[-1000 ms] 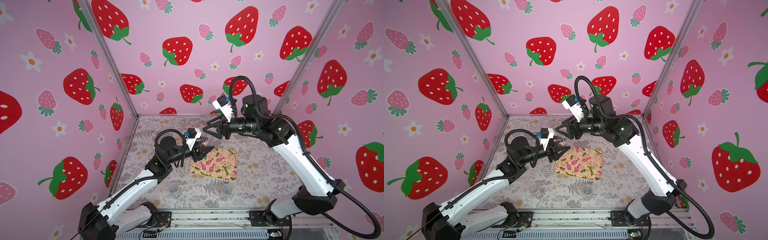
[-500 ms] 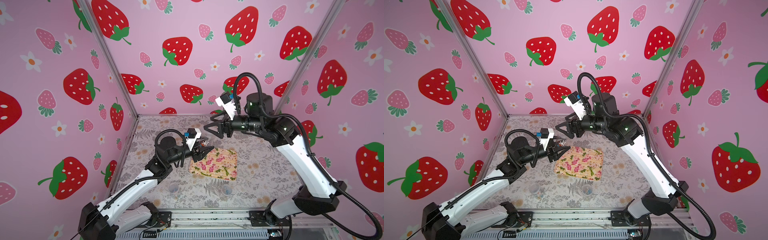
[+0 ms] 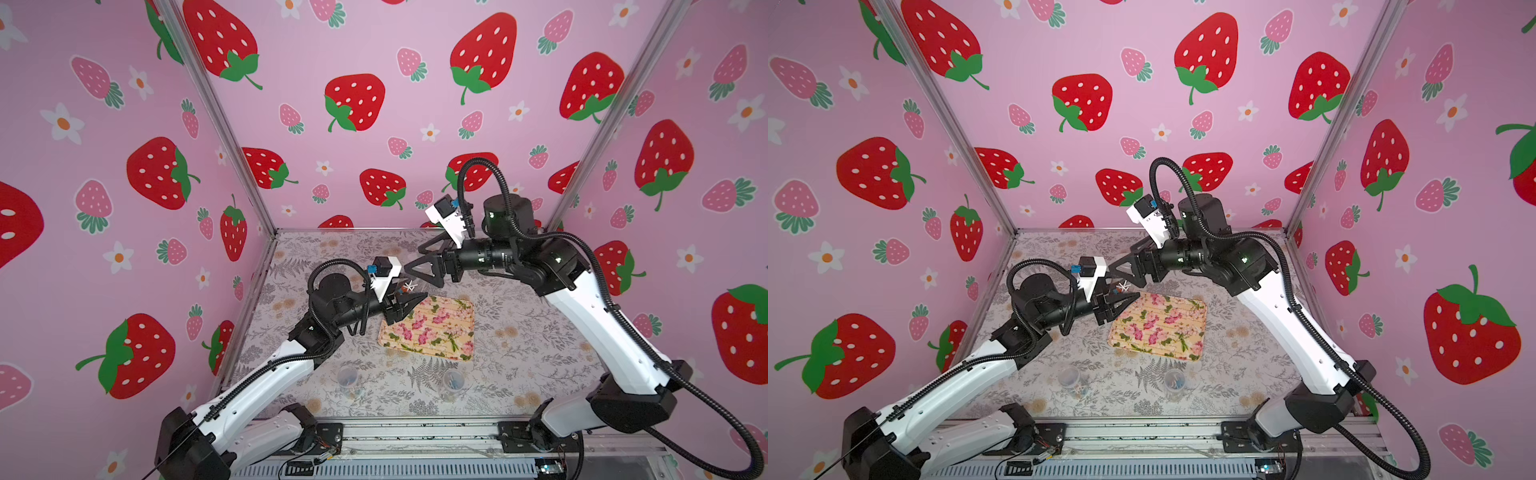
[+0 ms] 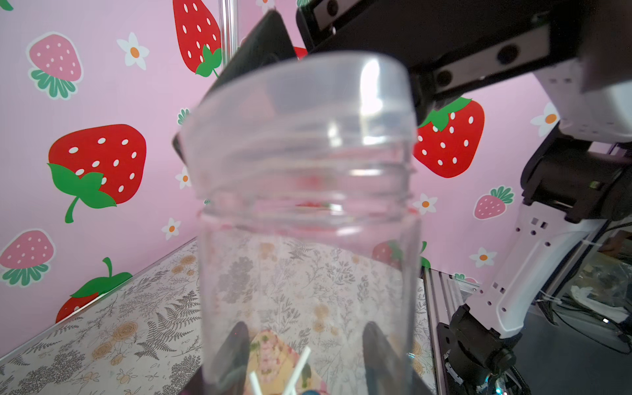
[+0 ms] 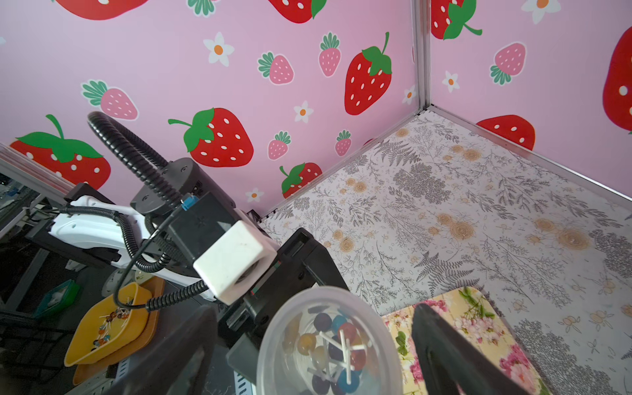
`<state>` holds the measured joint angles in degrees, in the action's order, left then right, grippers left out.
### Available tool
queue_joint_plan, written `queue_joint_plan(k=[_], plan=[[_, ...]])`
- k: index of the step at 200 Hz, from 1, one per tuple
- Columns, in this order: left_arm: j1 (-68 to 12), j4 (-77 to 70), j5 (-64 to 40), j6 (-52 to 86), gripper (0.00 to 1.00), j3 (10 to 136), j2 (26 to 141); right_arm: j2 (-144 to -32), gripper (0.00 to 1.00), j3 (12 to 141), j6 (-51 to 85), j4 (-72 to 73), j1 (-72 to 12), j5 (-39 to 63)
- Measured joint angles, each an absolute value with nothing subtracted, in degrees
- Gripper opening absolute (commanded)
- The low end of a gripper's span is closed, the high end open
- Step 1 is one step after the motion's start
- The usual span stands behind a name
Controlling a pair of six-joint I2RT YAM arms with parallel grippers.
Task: Pour the candies out of the jar
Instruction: Unscrew the lid from the jar, then place the lid at the center of the board.
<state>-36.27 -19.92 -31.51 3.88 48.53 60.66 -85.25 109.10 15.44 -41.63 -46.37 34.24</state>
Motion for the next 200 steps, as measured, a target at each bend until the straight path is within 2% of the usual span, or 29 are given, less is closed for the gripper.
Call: queue_joint_plan(k=[40,130,200], plan=[[-36.27,-19.90,-31.51,3.88,0.47,48.49,60.40,-85.34,0.74,108.99,15.94,-40.75,-46.35,35.73],[-36.27,-19.92,-31.59,3.86,0.47,48.45,60.36,-86.19,0.60,108.99,16.21,-39.92,-46.19,36.73],[-36.27,-19.94,-31.64,3.86,0.47,48.45,60.34,-86.19,0.54,109.01,16.19,-39.94,-46.00,36.88]])
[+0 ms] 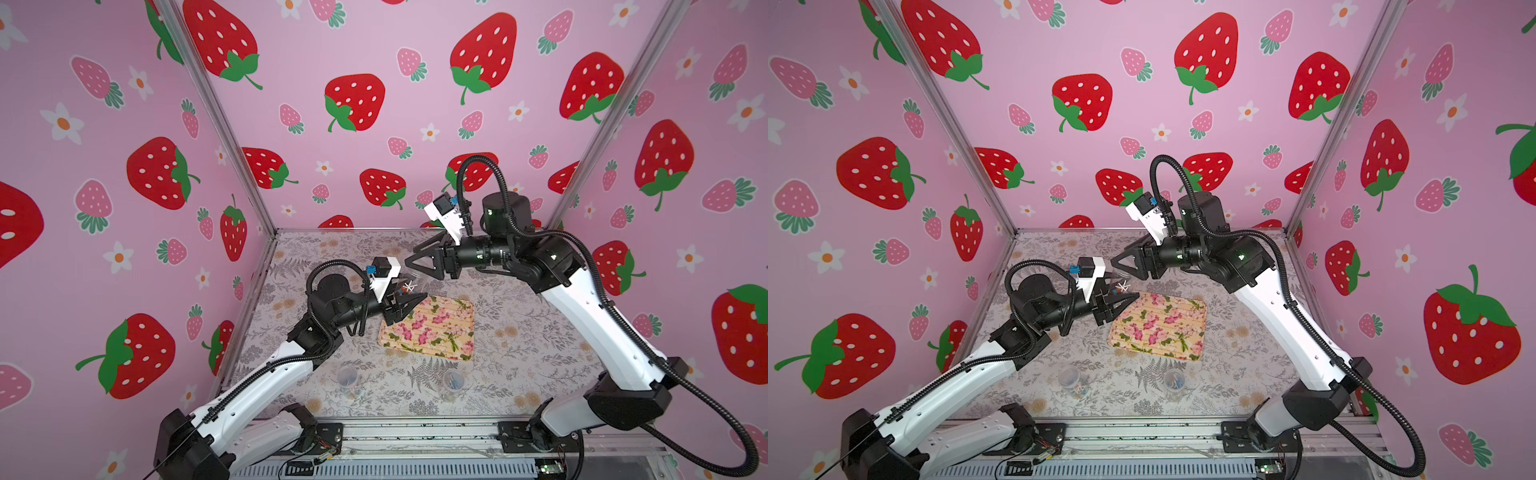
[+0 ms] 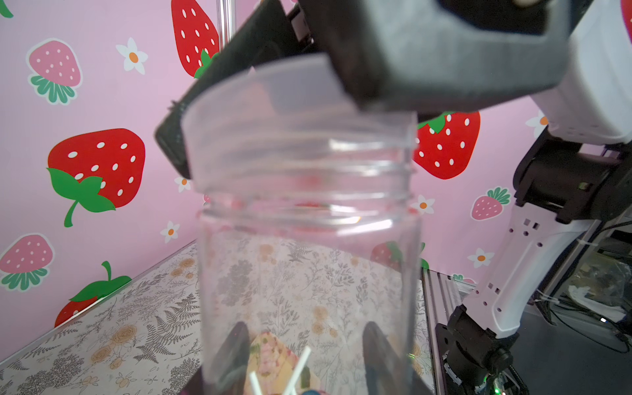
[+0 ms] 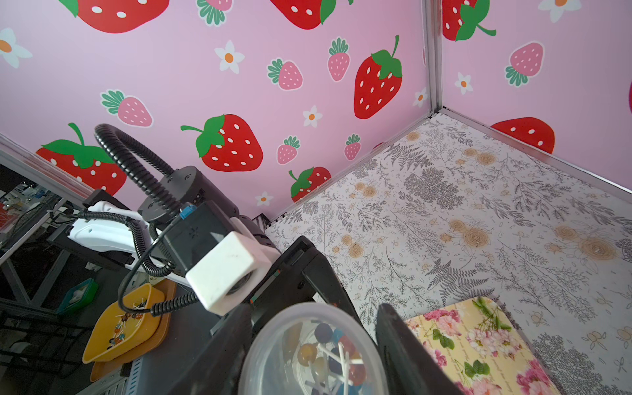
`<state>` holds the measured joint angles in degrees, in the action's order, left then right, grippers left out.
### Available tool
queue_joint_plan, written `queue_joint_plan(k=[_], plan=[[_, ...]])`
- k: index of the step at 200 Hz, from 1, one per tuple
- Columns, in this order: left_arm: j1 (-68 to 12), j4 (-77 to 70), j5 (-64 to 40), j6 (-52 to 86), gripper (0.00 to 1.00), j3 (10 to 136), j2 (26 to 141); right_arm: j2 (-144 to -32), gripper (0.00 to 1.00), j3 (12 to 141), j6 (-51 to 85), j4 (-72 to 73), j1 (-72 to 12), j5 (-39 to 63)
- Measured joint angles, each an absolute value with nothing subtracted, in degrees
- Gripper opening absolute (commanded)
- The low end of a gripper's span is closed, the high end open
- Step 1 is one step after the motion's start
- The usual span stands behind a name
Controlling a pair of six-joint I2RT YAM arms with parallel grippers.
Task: Pour the candies out of the jar
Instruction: Place the lid at the center of the board.
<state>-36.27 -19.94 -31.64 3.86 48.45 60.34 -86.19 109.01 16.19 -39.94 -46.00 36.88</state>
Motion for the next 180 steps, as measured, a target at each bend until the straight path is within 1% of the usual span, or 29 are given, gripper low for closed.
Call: queue_joint_plan(k=[48,133,156,180], plan=[[-36.27,-20.38,-31.62,3.95,0.47,48.45,60.34,-86.32,0.53,109.67,15.22,-40.27,-45.95,36.82],[-36.27,-19.88,-31.68,4.32,0.47,47.42,59.92,-86.94,0.53,115.59,13.34,-39.88,-43.40,36.10],[-36.27,-19.25,-31.64,4.32,0.47,47.29,59.90,-86.78,0.53,115.33,12.58,-39.83,-42.50,34.20],[-36.27,-19.00,-31.48,4.32,0.47,47.27,59.22,-83.55,0.53,109.91,11.88,-39.13,-39.51,30.61]])
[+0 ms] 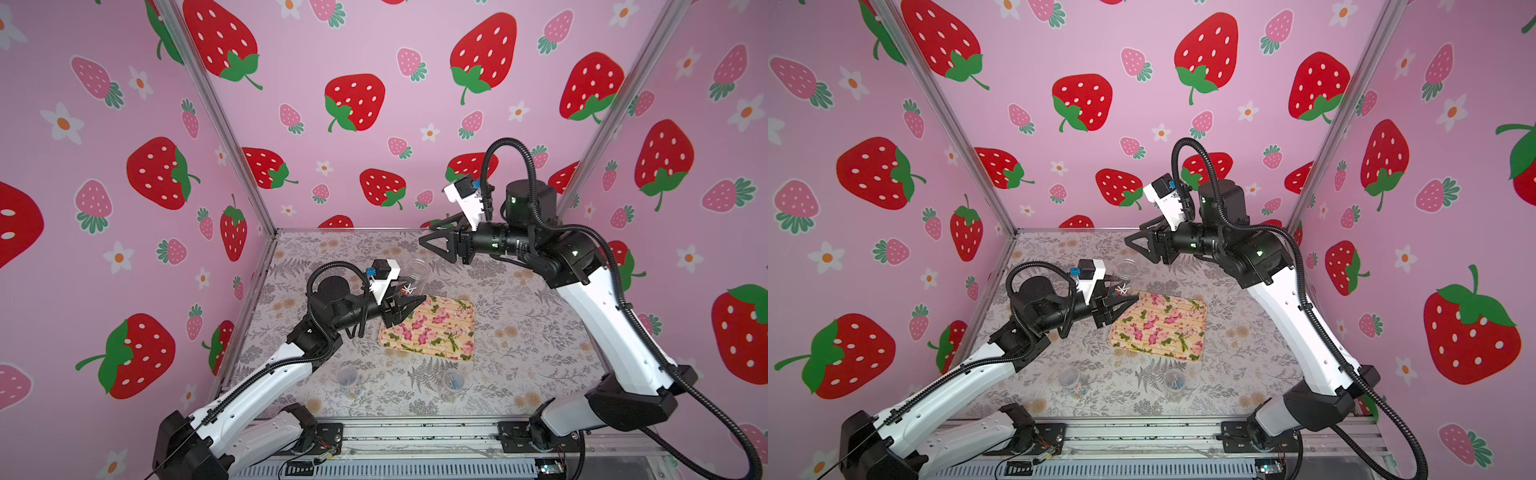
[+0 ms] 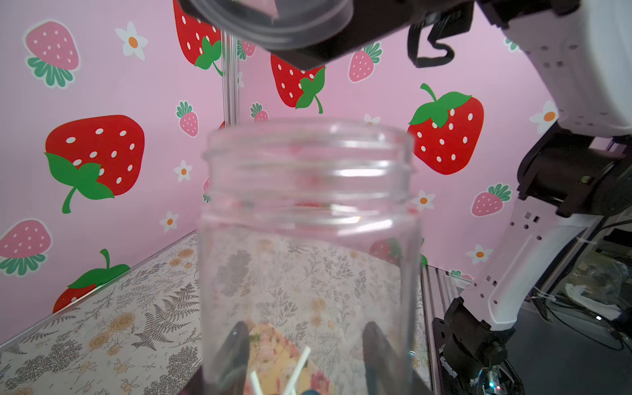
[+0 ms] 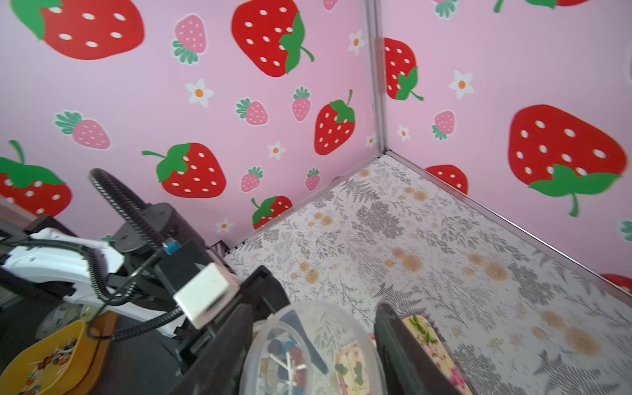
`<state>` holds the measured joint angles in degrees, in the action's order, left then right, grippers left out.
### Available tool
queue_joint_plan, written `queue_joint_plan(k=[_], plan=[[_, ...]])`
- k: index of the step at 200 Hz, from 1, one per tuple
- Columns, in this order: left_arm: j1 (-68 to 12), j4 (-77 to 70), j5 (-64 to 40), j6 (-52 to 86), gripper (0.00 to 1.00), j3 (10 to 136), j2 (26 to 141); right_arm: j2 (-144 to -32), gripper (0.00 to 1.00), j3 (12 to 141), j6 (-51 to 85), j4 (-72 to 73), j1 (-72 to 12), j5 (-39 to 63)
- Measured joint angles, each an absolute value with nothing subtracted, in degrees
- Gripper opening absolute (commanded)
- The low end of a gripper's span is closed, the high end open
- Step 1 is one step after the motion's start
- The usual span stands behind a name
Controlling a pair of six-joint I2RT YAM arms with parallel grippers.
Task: Pour the candies out of the jar
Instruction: Place the lid at the center of the board.
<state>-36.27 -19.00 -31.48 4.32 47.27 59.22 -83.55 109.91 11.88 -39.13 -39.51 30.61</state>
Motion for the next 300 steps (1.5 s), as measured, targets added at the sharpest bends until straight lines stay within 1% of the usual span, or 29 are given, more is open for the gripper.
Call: queue_joint_plan(k=[30,79,105,144,186,235,260,288,300], plan=[[-36.27,-18.98,-31.44,4.32,0.47,46.57,57.74,-76.62,0.53,98.37,11.99,-37.26,-33.26,25.23],[-36.27,-18.52,-30.65,4.38,0.47,44.84,56.38,-67.18,0.52,75.44,12.12,-33.08,-23.73,11.00],[-36.27,-17.74,-30.41,4.43,0.47,44.51,55.81,-66.15,0.52,62.54,12.78,-29.32,-20.60,4.32],[-36.27,-16.67,-30.33,4.47,0.47,44.49,54.59,-67.70,0.53,47.09,14.39,-22.85,-19.68,-3.44],[-36.27,-15.99,-29.95,4.54,0.47,44.45,53.91,-71.53,0.52,39.44,16.12,-14.44,-19.68,-8.47],[-36.27,-15.66,-29.52,4.69,0.47,43.62,53.89,-77.80,0.54,35.46,18.63,-6.20,-19.70,-9.65],[-36.27,-15.44,-29.32,4.69,0.47,43.62,53.78,-79.40,0.60,34.13,19.79,-3.22,-19.70,-10.04],[-36.27,-15.09,-29.12,4.49,0.47,43.62,53.76,-81.21,0.71,33.67,20.75,-1.41,-19.70,-10.04],[-36.27,-14.96,-29.10,4.47,0.47,43.62,53.78,-81.54,0.74,33.67,20.82,-1.06,-19.70,-10.07]])
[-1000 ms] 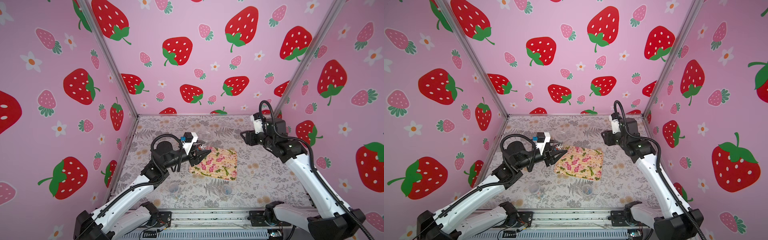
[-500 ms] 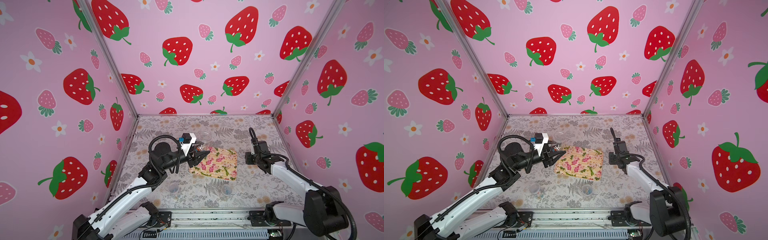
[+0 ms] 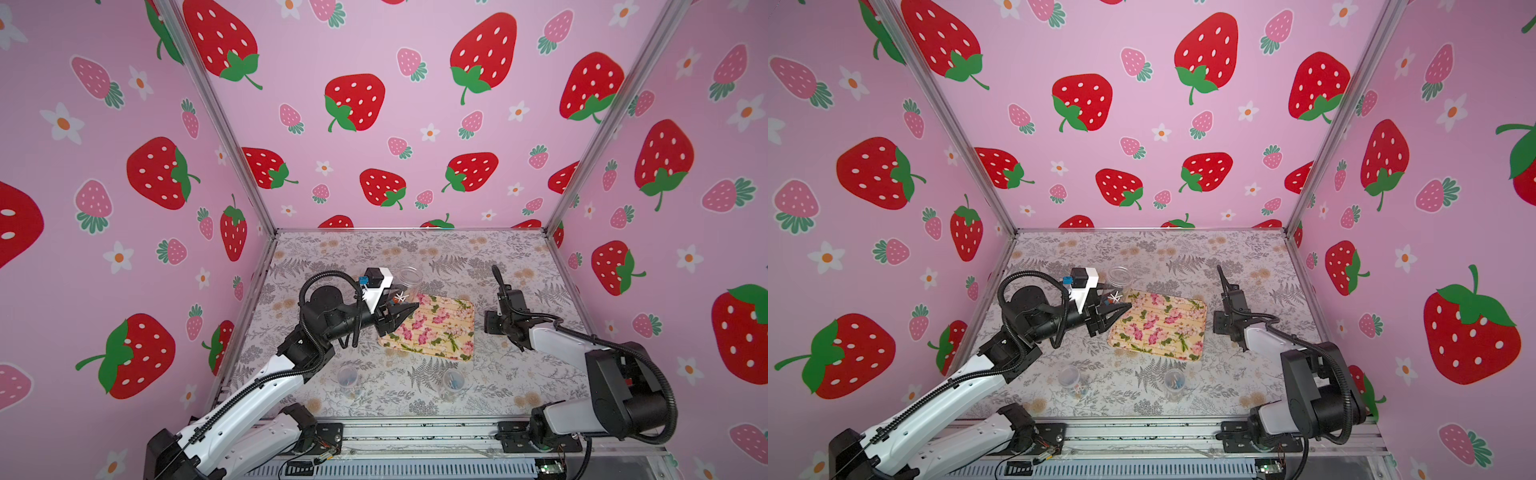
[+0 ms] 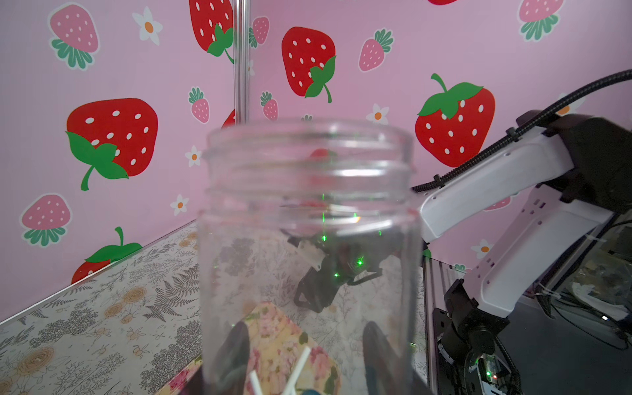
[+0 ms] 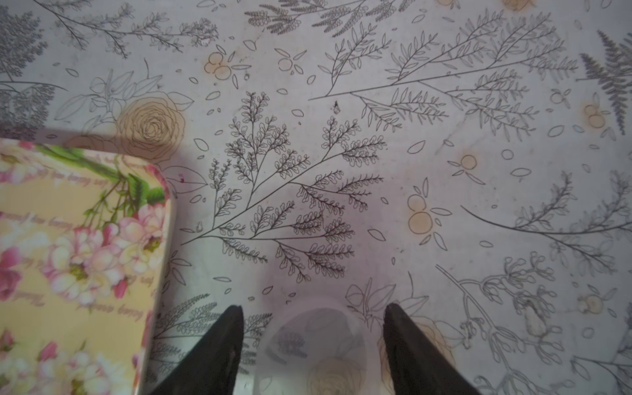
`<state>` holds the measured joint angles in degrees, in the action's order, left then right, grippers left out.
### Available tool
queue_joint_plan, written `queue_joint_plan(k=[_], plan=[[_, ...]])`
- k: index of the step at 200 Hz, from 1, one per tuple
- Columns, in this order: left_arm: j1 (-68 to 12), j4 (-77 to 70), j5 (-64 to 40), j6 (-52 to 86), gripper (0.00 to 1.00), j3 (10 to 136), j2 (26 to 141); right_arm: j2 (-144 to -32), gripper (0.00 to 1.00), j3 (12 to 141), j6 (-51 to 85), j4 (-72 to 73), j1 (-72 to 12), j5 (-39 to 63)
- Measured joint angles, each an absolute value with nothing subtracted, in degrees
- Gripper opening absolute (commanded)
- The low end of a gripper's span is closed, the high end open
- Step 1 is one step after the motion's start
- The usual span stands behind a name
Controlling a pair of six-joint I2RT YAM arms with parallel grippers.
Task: Pour the candies out of the jar
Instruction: Place the lid at the center of the board.
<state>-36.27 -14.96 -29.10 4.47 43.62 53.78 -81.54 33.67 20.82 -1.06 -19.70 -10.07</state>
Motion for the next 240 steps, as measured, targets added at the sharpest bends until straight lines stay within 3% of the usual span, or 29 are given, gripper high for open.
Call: queue_joint_plan(k=[72,145,240], plan=[[-36.27,-14.70,-29.06,4.47,0.47,43.62,53.87,-76.25,0.83,33.67,22.13,-1.80,-19.70,-9.67],[-36.27,-14.61,-28.93,4.64,0.47,43.40,55.83,-55.86,0.85,31.05,27.90,-6.26,-19.70,-6.37],[-36.27,-12.03,-30.96,6.26,0.47,40.73,66.43,-47.83,0.86,27.51,31.22,-12.71,-19.70,-3.70]])
